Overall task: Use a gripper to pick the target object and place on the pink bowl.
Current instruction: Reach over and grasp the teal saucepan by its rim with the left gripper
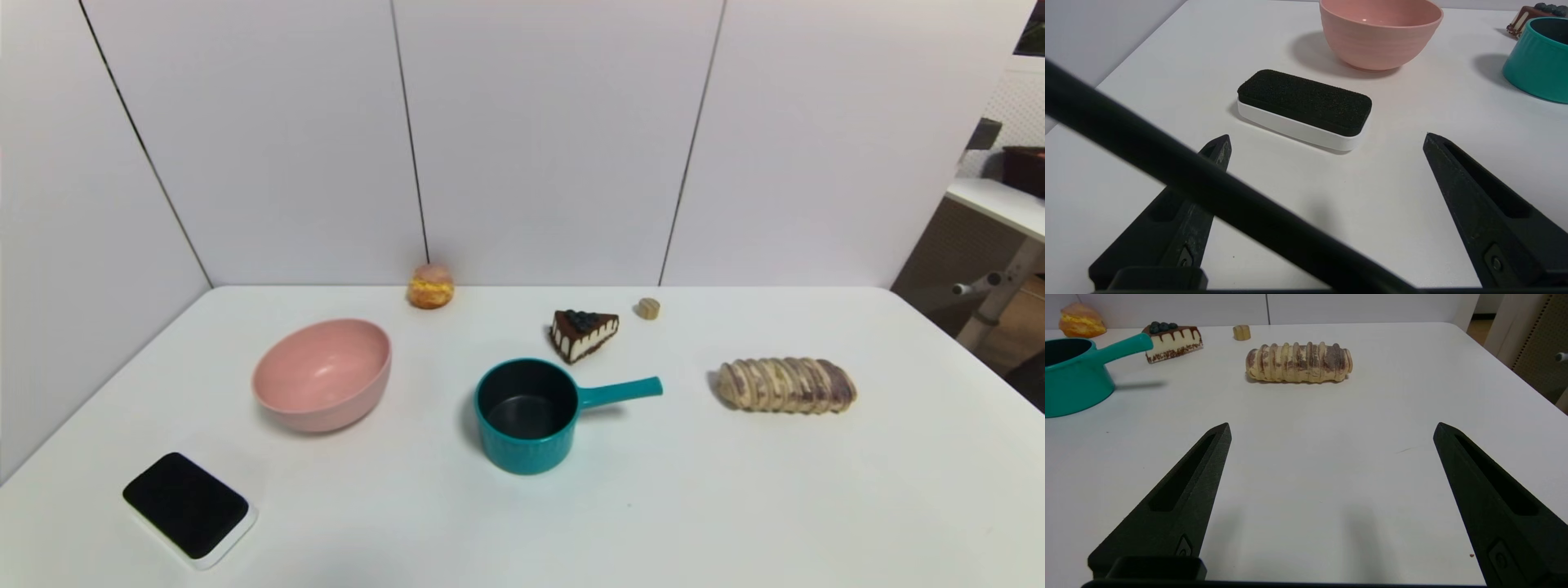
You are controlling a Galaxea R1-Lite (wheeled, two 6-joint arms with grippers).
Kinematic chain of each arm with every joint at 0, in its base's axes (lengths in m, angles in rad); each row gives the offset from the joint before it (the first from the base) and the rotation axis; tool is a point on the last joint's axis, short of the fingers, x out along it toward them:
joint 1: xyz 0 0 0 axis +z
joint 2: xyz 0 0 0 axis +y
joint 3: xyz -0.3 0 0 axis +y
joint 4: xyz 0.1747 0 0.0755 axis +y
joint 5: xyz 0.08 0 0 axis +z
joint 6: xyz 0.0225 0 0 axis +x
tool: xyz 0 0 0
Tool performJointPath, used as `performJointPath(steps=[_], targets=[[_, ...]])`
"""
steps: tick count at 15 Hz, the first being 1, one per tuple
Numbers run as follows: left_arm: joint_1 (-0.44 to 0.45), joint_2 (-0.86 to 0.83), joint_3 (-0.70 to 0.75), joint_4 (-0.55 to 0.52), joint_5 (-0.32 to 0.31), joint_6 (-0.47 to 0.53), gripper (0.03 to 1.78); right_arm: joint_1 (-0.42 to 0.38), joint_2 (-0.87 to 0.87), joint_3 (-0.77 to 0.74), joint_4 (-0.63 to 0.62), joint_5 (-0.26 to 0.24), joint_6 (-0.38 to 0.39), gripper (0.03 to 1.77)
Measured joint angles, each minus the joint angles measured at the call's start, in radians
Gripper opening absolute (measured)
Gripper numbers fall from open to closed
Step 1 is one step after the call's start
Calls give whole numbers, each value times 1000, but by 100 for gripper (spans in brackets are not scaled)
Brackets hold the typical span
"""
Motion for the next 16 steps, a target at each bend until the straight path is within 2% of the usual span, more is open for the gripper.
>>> performJointPath(steps=[2, 4, 6, 9, 13, 16], targets=[[0, 16, -8, 2, -1, -1, 169, 0, 0, 0, 0, 0, 0, 171], [0, 38, -46, 57, -2, -13, 169, 0, 0, 0, 0, 0, 0, 171], [0, 84, -110, 113, -4, -13, 169, 0, 0, 0, 0, 0, 0, 171], [-13, 229, -254, 130, -25, 3, 169, 0, 0, 0, 0, 0, 0, 171], [-42, 510, -467, 133, -59, 136, 169, 0, 0, 0, 0, 0, 0, 171], [-63, 752, -652, 151, -157, 286, 169, 0, 0, 0, 0, 0, 0, 171]])
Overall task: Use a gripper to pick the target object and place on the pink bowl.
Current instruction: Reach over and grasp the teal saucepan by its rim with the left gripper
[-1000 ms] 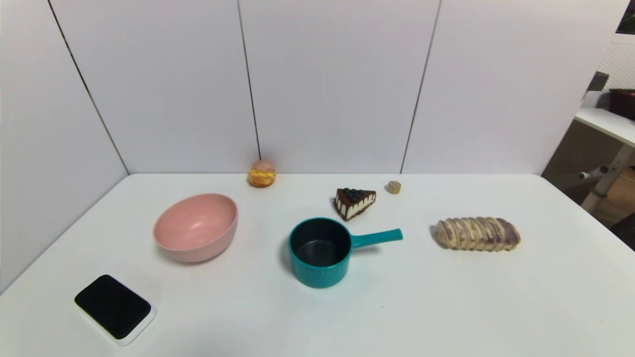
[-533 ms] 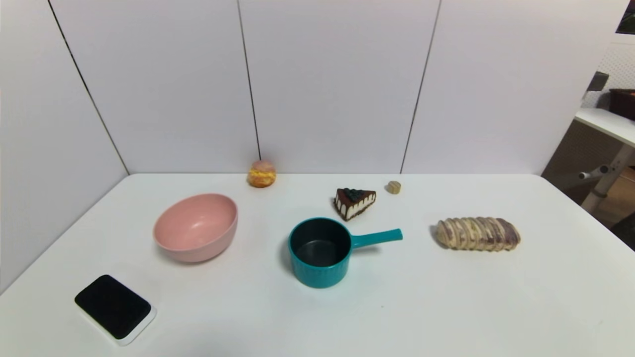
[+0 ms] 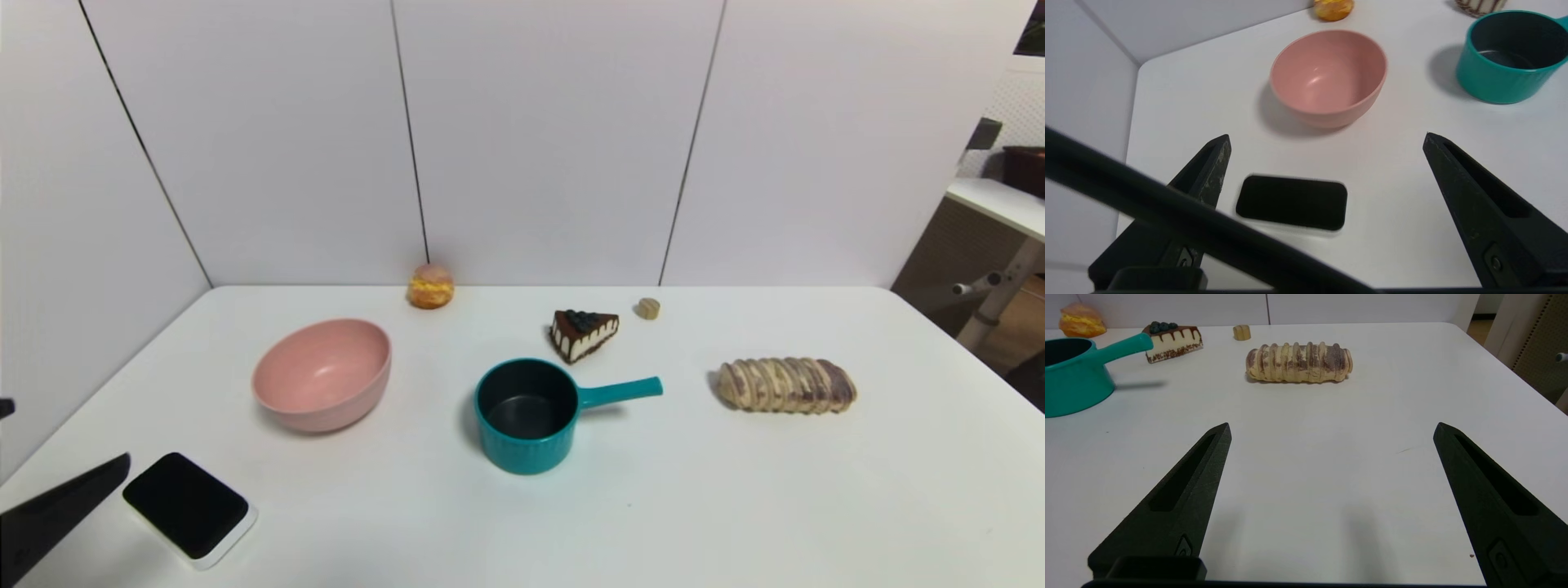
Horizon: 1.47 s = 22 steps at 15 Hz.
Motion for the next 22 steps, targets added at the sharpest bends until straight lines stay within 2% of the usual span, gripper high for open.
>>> performJointPath(steps=[2, 4, 8, 11, 16, 19, 22], targets=[[-46, 167, -149, 37, -71, 86, 169, 0, 0, 0, 0, 0, 0, 171], [-147, 331, -281, 54, -108, 134, 169, 0, 0, 0, 0, 0, 0, 171], [-372, 623, -484, 61, -130, 161, 169, 0, 0, 0, 0, 0, 0, 171], [-501, 800, -605, 67, -133, 173, 169, 0, 0, 0, 0, 0, 0, 171], [-638, 1029, -796, 71, -137, 205, 169, 0, 0, 0, 0, 0, 0, 171], [-689, 1128, -873, 79, -140, 209, 169, 0, 0, 0, 0, 0, 0, 171], [-713, 1182, -952, 191, -140, 243, 169, 0, 0, 0, 0, 0, 0, 171]])
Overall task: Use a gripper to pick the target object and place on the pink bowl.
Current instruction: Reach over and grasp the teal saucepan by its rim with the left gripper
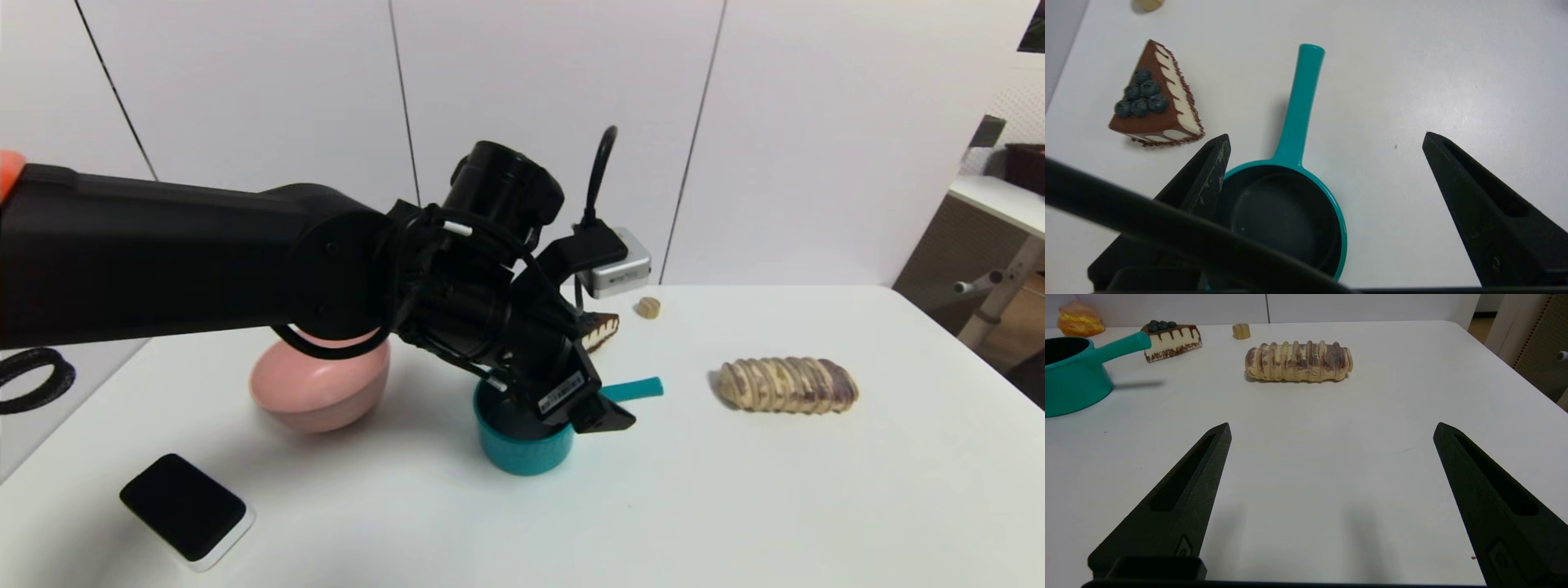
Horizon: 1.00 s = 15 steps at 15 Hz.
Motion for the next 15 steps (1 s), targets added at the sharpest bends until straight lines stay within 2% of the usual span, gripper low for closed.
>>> performJointPath(steps=[3, 8, 15], targets=[[-4, 30, -80, 178, 2, 60, 169, 0, 0, 0, 0, 0, 0, 171], [6, 54, -117, 339, 19, 97, 169, 0, 0, 0, 0, 0, 0, 171], [20, 95, -122, 348, 82, 98, 169, 0, 0, 0, 1, 0, 0, 171]])
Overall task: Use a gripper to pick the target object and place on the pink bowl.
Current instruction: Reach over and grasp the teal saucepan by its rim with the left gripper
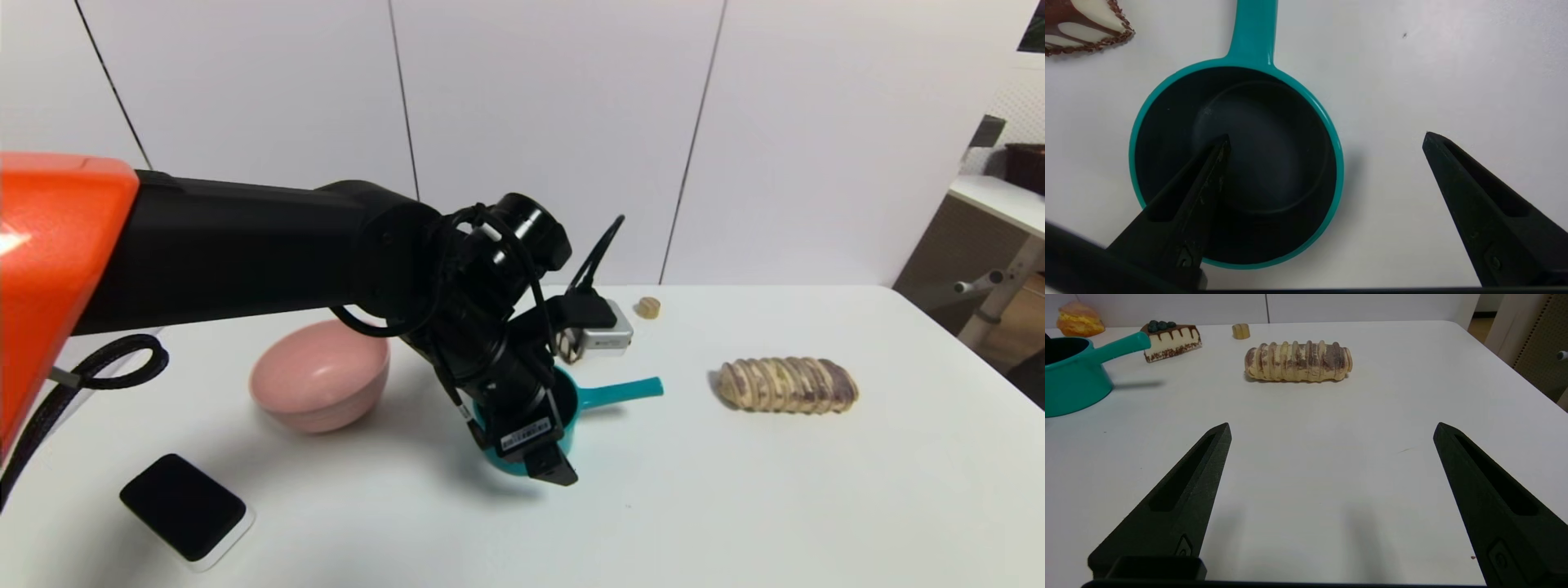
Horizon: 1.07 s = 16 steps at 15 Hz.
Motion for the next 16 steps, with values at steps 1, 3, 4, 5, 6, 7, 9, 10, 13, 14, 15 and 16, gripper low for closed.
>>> performJointPath(steps=[1, 3, 4, 5, 6, 7, 9, 10, 13, 14, 15, 16], targets=[[1, 2, 0, 10, 22, -1, 169, 0, 0, 0, 0, 0, 0, 171], [1, 4, 0, 32, 38, -1, 169, 0, 0, 0, 0, 0, 0, 171], [1, 5, 0, 44, 38, -2, 169, 0, 0, 0, 0, 0, 0, 171], [2, 8, 0, 53, 38, -3, 169, 0, 0, 0, 0, 0, 0, 171], [2, 12, 1, 59, 39, -3, 169, 0, 0, 0, 0, 0, 0, 171], [2, 17, 1, 60, 39, -3, 169, 0, 0, 0, 0, 0, 0, 171], [3, 30, 1, 61, 40, -4, 169, 0, 0, 0, 0, 0, 0, 171], [3, 37, 1, 62, 39, -4, 169, 0, 0, 0, 0, 0, 0, 171], [2, 61, 2, 61, 39, -2, 169, 0, 0, 0, 0, 0, 0, 171], [2, 66, 2, 61, 39, -1, 169, 0, 0, 0, 0, 0, 0, 171], [2, 71, 2, 61, 39, -1, 169, 0, 0, 0, 0, 0, 0, 171], [2, 74, 3, 61, 39, -1, 169, 0, 0, 0, 0, 0, 0, 171]])
